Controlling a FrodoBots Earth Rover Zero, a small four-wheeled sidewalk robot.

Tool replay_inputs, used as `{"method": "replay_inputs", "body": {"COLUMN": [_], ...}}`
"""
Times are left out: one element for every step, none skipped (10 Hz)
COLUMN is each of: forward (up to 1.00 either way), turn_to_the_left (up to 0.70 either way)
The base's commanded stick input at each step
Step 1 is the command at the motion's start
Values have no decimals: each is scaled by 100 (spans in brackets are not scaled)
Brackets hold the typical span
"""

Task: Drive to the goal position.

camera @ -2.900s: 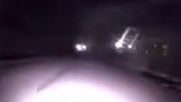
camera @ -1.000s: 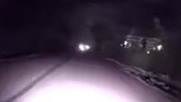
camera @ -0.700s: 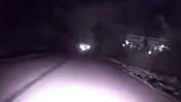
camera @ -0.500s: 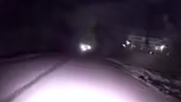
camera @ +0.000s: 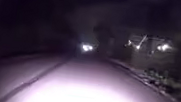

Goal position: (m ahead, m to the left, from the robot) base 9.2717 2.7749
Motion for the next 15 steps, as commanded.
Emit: {"method": "replay_inputs", "body": {"forward": [100,100,100,100,100,100,100,100,100,100,100,100,100,100,100], "turn_to_the_left": [0,0,0,0,0,0,0,0,0,0,0,0,0,0,0]}}
